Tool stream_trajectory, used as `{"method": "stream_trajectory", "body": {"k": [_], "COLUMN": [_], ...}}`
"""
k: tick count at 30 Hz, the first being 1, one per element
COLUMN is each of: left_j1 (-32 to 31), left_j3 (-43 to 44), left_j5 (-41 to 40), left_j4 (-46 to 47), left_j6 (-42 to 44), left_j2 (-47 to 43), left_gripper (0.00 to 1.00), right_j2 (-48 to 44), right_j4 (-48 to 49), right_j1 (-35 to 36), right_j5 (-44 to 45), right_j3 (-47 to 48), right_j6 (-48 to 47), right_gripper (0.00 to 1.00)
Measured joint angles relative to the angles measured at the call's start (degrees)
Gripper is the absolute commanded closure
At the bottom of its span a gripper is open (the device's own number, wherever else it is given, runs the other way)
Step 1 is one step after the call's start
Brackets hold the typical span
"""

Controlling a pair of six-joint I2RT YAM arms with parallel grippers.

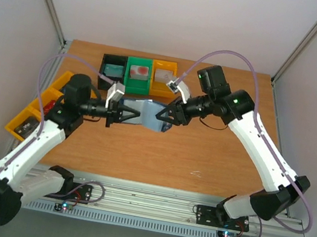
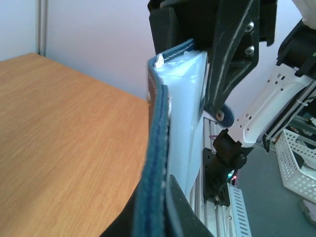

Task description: Take the credit cards out of the card holder

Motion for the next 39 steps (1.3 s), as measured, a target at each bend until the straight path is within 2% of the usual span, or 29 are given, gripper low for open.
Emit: {"method": "stream_trajectory", "body": {"k": [3,6,14,21,25,29,34,36,39], "left_j1": [0.0,0.0,0.0,-1.9,-2.7,-2.9,-3.0,-3.0,-2.9], "left_j3": [-4.7,-7.3,-8.4,-10.4,-10.4,-10.6,-10.9,-11.0,-11.0], "left_j5": [-1.6,-4.2,-6.5,-6.6,-6.5,-6.6,-6.7,-6.9,-6.9], "left_j4": [2.3,3.8,8.3,11.1,12.5,14.3,16.0,16.1,16.1], "left_j6": [-2.7,-5.8,-9.5,-10.6,-10.7,-11.5,-12.3,-12.4,-12.5], "left_j2": [-5.3,-9.0,-13.4,-13.6,-13.7,-13.8,-13.9,-13.9,-13.9], "left_gripper": [1.00,1.00,1.00,1.00,1.00,1.00,1.00,1.00,0.98], "right_j2": [-4.3,-8.0,-9.7,-9.8,-9.0,-8.5,-8.5,-8.5,-8.5], "right_j4": [5.8,11.0,21.9,25.1,25.7,27.6,30.0,29.8,29.8], "right_j1": [0.0,0.0,1.1,6.3,8.8,9.8,10.2,10.2,10.3], "right_j5": [0.3,0.8,4.1,12.6,15.7,15.0,11.1,9.7,8.7], "right_j3": [-5.5,-9.7,-16.4,-18.4,-18.0,-18.2,-18.2,-18.2,-18.4], "right_j6": [3.0,6.0,13.8,16.9,16.9,17.3,18.3,18.4,18.5], "right_gripper": [0.44,0.41,0.46,0.42,0.44,0.54,0.88,0.98,0.99]}}
